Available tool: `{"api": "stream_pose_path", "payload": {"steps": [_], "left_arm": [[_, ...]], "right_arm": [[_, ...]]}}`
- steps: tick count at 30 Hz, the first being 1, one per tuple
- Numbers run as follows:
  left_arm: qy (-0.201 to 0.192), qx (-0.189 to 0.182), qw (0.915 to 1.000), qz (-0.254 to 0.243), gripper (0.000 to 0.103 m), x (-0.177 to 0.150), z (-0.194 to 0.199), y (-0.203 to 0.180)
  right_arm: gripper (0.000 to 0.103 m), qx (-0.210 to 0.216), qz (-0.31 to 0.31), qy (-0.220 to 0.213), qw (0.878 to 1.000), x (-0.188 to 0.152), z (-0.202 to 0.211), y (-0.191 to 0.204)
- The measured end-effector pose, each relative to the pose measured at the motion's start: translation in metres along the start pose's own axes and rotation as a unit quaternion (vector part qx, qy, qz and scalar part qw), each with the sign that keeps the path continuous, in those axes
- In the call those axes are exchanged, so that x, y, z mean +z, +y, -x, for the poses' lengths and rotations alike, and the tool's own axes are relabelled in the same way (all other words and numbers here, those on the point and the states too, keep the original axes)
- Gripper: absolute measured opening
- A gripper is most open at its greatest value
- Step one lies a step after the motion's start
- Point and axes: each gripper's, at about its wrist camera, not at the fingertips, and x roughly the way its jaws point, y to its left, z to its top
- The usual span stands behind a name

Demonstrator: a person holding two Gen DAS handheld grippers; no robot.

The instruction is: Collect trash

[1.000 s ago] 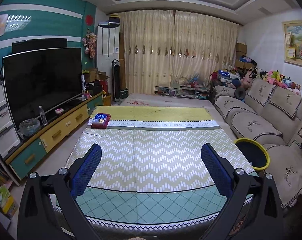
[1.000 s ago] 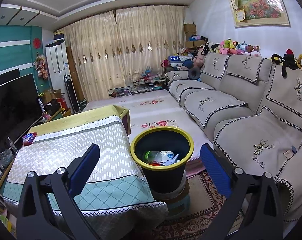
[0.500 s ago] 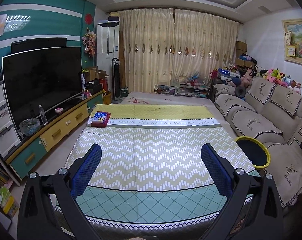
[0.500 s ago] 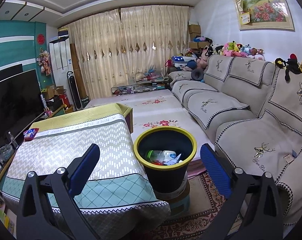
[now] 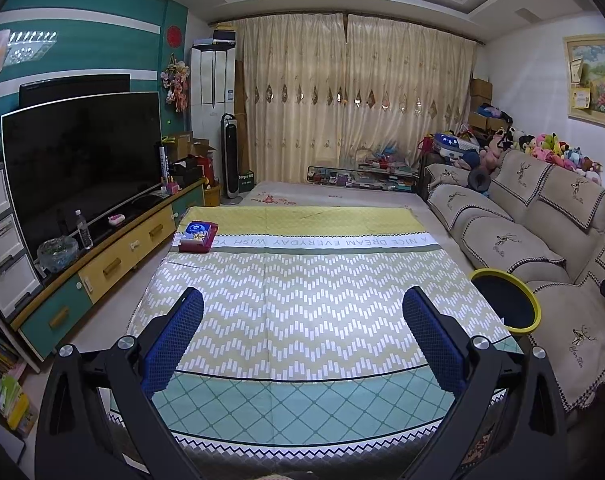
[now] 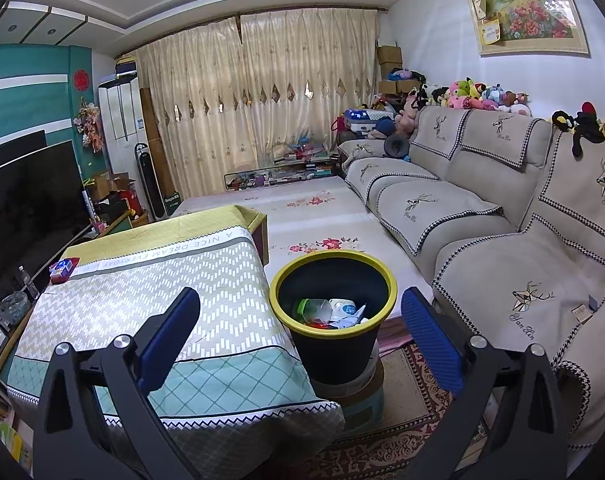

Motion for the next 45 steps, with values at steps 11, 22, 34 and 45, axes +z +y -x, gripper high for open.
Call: {"api": "stream_pose_path", "payload": {"steps": [11,22,34,45], "left_arm": [[0.003,-0.005,1.0,0.005,0.098,-0.001,-0.003,0.001],[0.008,-0.01,0.9999,0.006,0.098,-0.003,-0.007,-0.002],[0.011,-0.011,0.9999,0.003,0.098,-0.005,-0.012,-0.004],[0.014,-0.013,0.9998,-0.001,0.098,-0.007,-0.014,-0.007]], "right_arm": [[0.096,0.005,-0.002,0.003,1.0,-0.002,-0.003,0.001],[0.096,0.006,-0.002,0.004,1.0,-0.003,-0.003,0.003],[0.096,0.006,-0.005,0.005,1.0,-0.007,-0.004,0.005],[0.096,0.006,-0.007,0.007,1.0,-0.01,-0.006,0.008]]}}
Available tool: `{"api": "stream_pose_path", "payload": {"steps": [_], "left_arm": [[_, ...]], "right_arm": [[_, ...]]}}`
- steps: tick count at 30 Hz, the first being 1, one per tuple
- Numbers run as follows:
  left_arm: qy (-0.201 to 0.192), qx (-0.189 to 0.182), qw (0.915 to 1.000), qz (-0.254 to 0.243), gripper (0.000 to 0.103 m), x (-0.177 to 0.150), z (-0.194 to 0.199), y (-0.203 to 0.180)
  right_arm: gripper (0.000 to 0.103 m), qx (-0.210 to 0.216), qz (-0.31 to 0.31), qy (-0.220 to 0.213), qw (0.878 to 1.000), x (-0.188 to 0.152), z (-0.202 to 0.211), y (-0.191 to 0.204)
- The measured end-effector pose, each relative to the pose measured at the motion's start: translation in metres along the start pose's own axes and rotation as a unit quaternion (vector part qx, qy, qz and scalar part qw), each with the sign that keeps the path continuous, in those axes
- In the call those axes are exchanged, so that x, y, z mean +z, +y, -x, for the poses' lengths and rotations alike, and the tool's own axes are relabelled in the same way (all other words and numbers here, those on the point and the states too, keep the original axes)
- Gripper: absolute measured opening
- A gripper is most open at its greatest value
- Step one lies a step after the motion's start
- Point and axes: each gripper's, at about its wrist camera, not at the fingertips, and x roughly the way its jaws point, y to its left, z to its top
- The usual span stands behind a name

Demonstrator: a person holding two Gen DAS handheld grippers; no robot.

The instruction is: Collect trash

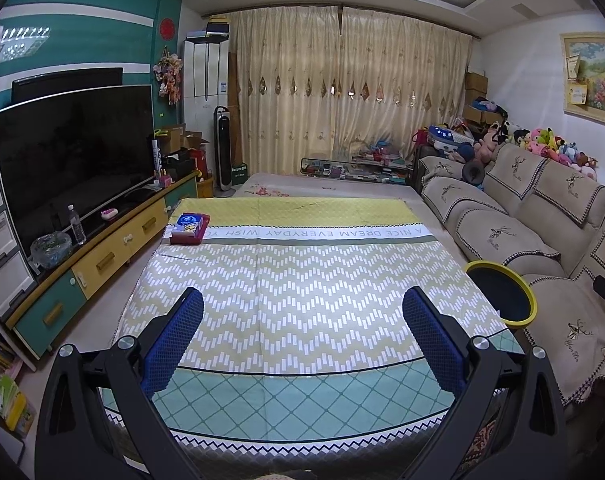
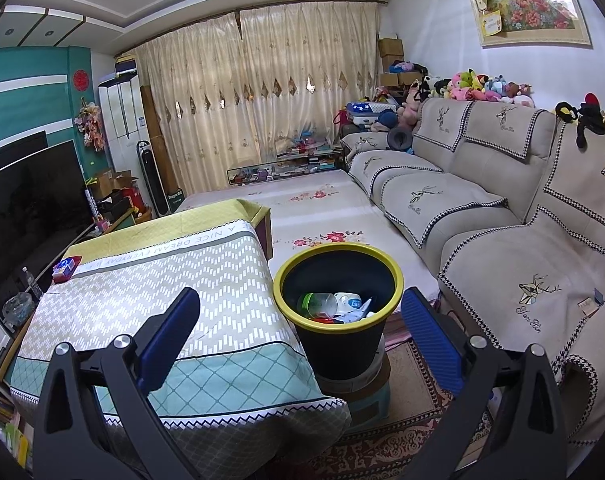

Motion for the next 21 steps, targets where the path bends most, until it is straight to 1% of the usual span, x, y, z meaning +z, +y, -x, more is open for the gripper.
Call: {"api": "stream_pose_path", "payload": {"steps": [21], "left_arm": [[0.006,0.003,1.0,-0.001,0.098,-0.0012,-0.0051,0.001]], "right_arm": [[0.096,-0.001,-0.001,0.005,1.0,-0.0012,0.0,0.0015]]}}
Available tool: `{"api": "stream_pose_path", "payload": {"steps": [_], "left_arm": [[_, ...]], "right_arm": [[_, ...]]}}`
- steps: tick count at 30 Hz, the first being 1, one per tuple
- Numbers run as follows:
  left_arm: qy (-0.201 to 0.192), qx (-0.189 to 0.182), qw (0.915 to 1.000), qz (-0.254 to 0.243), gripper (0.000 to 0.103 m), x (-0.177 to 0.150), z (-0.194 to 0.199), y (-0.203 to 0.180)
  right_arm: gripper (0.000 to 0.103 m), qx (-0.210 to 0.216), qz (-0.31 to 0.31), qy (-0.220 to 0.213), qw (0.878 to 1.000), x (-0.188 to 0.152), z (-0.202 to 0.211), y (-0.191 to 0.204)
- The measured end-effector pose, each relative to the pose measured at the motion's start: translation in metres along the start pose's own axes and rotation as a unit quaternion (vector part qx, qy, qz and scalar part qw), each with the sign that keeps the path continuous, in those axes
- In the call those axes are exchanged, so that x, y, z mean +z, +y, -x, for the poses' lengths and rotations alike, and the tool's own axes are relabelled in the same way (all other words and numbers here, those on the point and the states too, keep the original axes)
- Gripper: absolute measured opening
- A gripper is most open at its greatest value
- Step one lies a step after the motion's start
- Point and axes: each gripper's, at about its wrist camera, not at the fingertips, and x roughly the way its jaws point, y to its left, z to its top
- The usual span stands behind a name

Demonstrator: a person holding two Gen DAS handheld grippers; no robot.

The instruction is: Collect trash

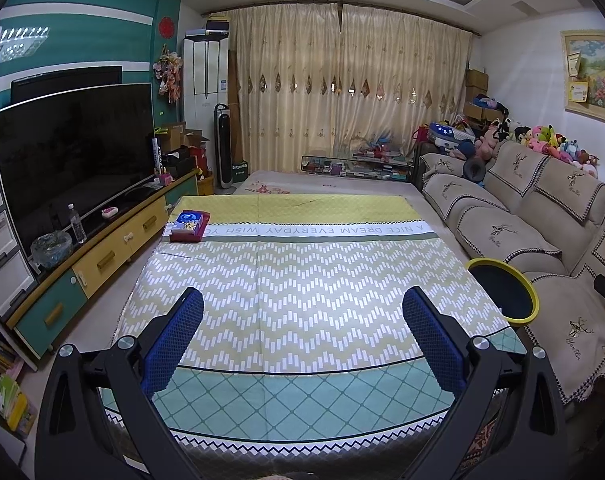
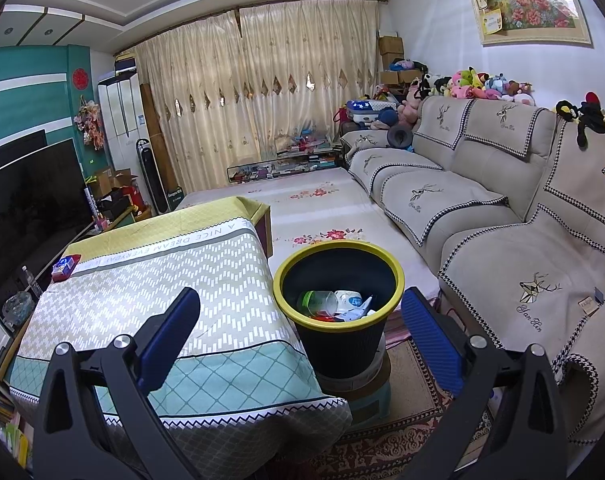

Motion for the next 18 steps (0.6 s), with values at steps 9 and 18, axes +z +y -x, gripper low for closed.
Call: {"api": "stream_pose_path", "payload": {"steps": [9,18], "left_arm": [[-0.007,0.002,0.9999,-0.011,0.098,0.0,-0.006,-0.004],[0.063,0.012,0.9979,0.012,0.098,0.016,-0.09,0.023]], "right_arm": [[0.096,0.003,-0.001,0.005,1.0,0.001,-0.006,0.0],[0.096,0.043,0.034,0.043,0.998,0.018,-0.064,0.037]]}}
